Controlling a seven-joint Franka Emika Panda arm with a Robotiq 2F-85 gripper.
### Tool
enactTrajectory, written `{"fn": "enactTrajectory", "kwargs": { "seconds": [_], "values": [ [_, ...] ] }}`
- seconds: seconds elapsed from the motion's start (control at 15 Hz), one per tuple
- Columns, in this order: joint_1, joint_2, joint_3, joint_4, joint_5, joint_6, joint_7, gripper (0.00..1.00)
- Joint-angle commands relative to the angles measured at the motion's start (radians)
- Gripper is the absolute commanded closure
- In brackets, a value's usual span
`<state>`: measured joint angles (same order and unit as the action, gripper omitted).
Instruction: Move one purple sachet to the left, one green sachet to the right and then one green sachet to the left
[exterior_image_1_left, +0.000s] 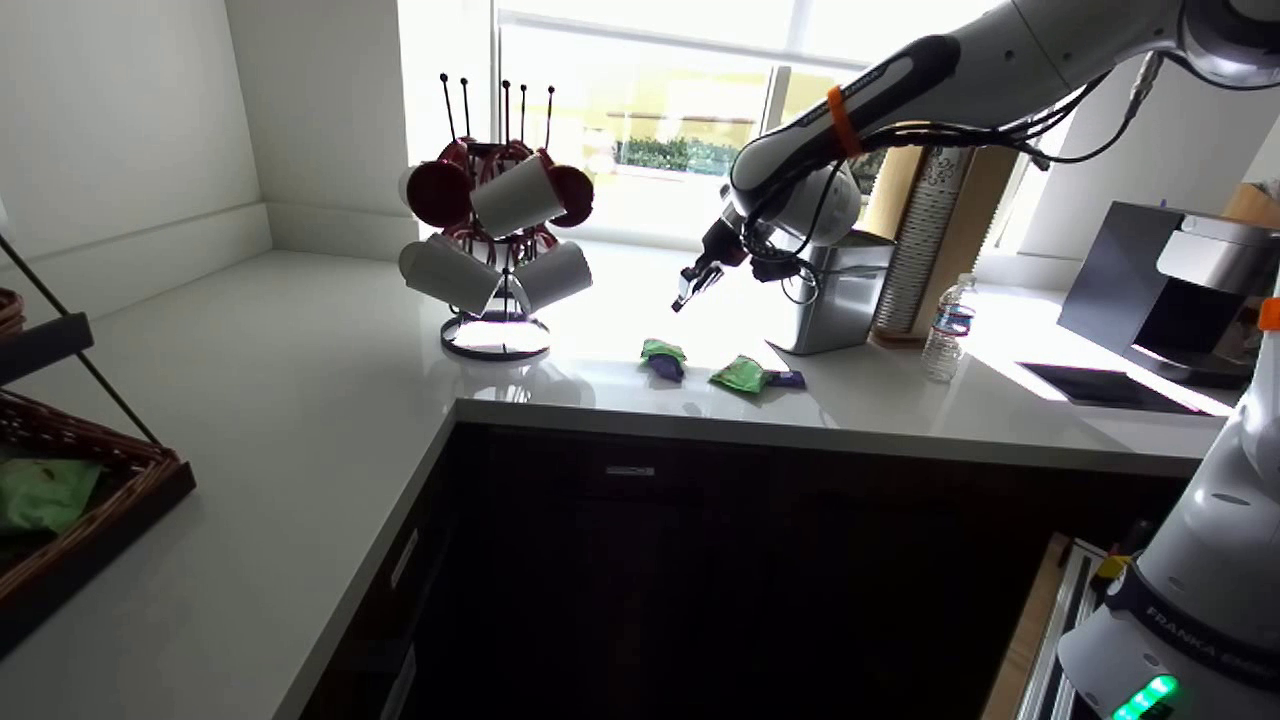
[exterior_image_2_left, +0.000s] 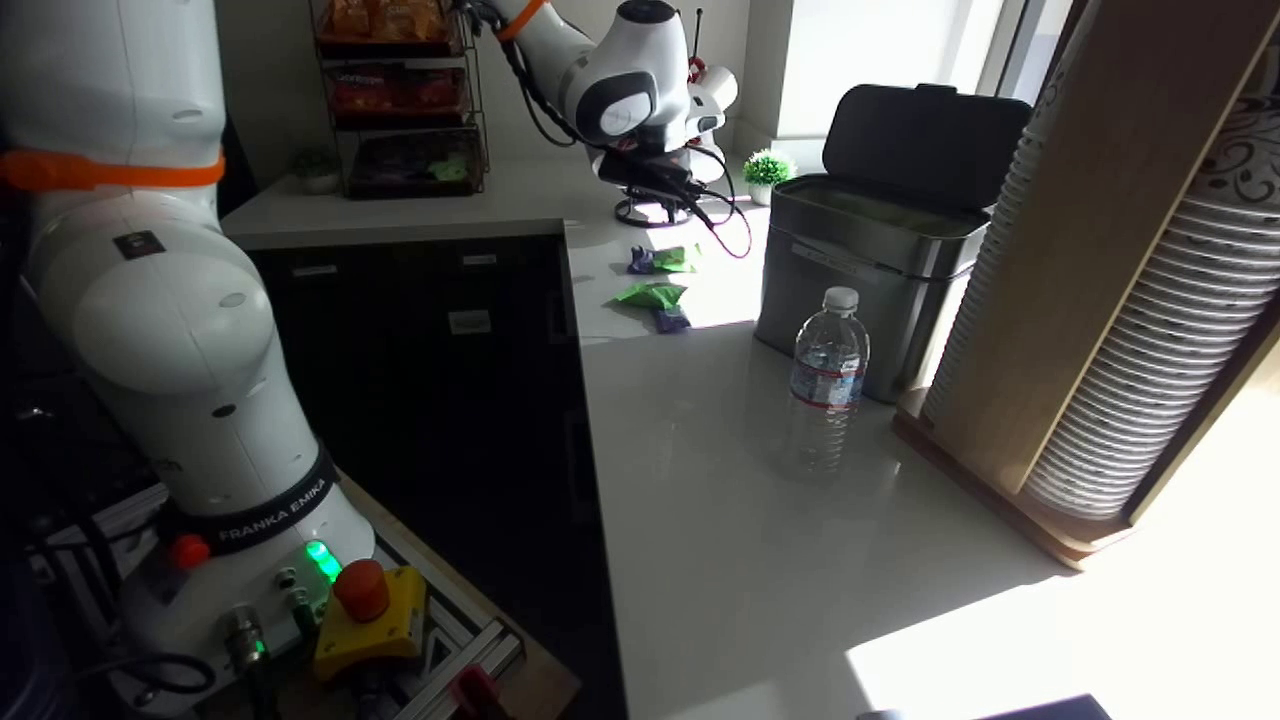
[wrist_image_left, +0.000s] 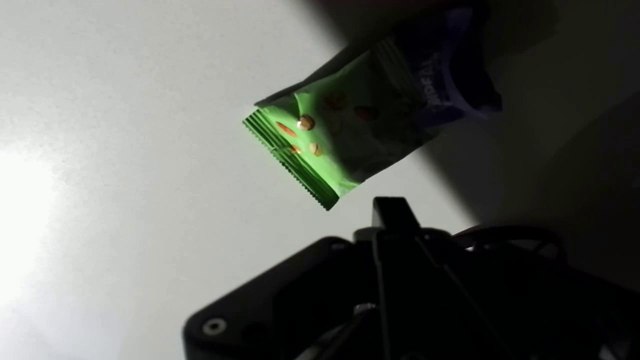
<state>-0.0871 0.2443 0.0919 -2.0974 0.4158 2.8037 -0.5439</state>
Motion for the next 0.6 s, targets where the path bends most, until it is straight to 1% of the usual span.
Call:
{"fn": "enactTrajectory", "kwargs": {
  "seconds": [0.0, 0.27, 0.33, 0.4, 0.47, 0.53],
  "values": [
    [-0.006, 0.089, 0.013, 0.071, 0.008, 0.037, -0.034, 1.00],
    [-0.006, 0.135, 0.013, 0.105, 0.000, 0.020, -0.034, 1.00],
    [-0.005, 0.144, 0.012, 0.110, -0.003, 0.019, -0.032, 0.96],
    [-0.043, 0.151, 0.050, 0.112, -0.043, 0.023, 0.000, 0.83],
    [-0.047, 0.159, 0.054, 0.115, -0.052, 0.023, 0.002, 0.71],
    [-0.053, 0.164, 0.060, 0.118, -0.063, 0.024, 0.008, 0.70]
  ]
}}
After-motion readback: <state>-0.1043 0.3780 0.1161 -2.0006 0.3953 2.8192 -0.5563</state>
